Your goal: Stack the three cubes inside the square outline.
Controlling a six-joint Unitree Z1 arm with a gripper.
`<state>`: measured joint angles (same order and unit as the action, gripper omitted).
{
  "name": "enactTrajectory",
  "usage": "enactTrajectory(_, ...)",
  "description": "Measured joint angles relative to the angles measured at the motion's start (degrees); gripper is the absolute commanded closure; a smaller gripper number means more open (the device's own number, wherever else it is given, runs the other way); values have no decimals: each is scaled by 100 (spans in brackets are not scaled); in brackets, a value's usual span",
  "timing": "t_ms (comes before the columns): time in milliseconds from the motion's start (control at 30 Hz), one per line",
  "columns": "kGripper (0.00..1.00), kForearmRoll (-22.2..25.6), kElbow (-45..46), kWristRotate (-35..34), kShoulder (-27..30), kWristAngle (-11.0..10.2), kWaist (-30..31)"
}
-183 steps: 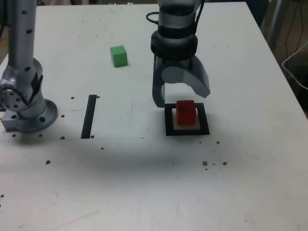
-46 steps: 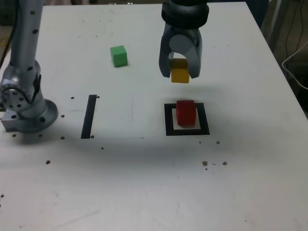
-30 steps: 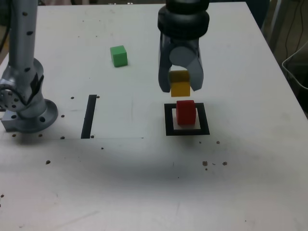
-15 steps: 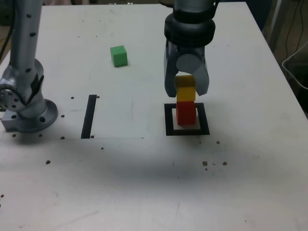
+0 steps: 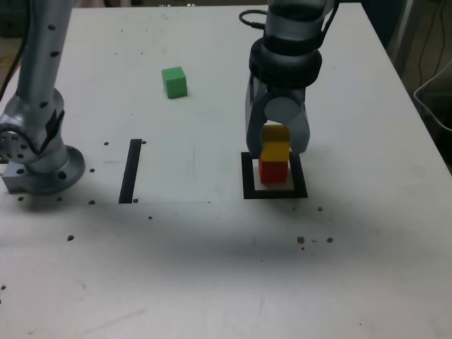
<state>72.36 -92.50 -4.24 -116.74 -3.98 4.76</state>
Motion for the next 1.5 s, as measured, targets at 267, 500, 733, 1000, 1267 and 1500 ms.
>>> enactTrajectory(267, 68, -8, 30, 0, 3, -7, 0)
enactTrajectory(500, 7, -3, 63, 0, 22, -5, 0)
enactTrajectory(733, 1, -3, 89, 21, 133, -11, 0)
enactTrajectory(1000, 1, 32, 109, 71, 314, -49, 0)
enactTrajectory(1267, 1, 142, 417, 193, 931, -50, -120)
enactTrajectory(1500, 1, 194, 694, 732, 1335, 50, -626)
